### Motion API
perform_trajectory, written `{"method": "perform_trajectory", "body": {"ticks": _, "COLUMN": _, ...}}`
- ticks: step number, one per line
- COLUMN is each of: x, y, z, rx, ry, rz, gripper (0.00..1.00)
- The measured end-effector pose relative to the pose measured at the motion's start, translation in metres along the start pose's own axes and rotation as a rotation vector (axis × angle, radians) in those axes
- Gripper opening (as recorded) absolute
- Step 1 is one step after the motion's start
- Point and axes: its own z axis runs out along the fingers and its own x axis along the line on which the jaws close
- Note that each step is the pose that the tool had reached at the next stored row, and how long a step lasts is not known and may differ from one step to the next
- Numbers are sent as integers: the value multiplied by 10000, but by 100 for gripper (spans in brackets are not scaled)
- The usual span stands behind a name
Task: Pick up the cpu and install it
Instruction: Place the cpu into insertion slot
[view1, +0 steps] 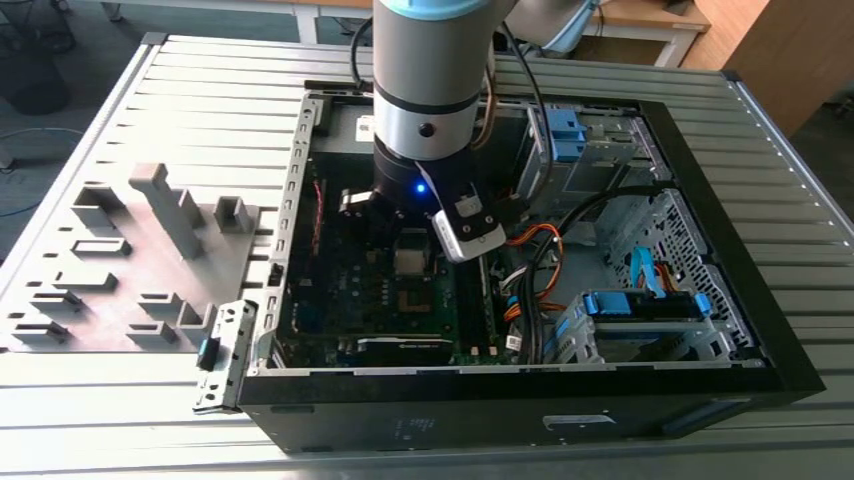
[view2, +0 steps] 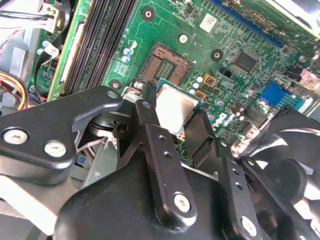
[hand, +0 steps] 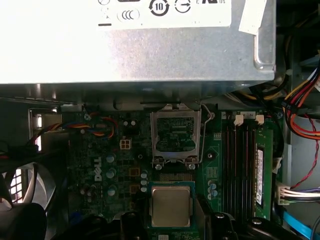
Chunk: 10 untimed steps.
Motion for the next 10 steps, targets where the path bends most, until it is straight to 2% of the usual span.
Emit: {"method": "perform_trajectory", "body": {"ticks": 10, "x": 4, "y": 0, "z": 13, "rx": -2, "ry": -2, "rz": 0, "gripper": 47}}
